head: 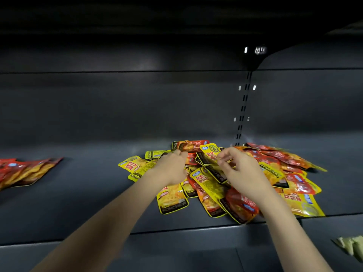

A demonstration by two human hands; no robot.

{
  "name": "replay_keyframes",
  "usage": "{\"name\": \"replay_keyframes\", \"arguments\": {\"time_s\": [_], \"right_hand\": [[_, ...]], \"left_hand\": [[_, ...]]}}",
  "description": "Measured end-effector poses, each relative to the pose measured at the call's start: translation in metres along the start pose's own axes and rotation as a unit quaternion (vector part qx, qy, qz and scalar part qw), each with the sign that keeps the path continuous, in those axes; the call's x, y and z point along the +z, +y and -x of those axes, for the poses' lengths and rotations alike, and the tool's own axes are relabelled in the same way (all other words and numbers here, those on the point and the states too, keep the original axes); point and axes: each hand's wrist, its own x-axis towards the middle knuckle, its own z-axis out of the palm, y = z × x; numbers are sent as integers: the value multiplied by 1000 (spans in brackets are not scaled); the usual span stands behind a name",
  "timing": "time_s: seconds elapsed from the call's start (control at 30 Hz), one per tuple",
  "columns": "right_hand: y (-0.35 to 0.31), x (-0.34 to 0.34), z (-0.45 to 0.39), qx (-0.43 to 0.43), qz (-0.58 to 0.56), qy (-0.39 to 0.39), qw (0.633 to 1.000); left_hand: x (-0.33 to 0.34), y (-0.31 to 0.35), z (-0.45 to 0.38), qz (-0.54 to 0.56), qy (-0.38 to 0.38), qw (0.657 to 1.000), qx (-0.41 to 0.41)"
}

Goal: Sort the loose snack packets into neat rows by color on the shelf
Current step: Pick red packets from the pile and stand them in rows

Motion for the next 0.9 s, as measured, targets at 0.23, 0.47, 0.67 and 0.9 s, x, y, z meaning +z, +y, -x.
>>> {"name": "replay_keyframes", "arguments": {"time_s": [0.23, 0.47, 0.67, 0.9], "right_hand": [[12, -13, 5, -14, 19, -12, 1000], [13, -5, -12, -26, 30, -24, 999], [-2, 18, -52, -60, 76, -7, 995], [-22, 51, -107, -9, 103, -94, 990]], "left_hand": [[5, 17, -3, -95, 56, 992, -67], [-2, -12, 20, -30, 47, 995, -78], [-23, -40, 50, 14, 112, 985, -132], [-37, -51, 93, 175, 215, 945, -176]]}}
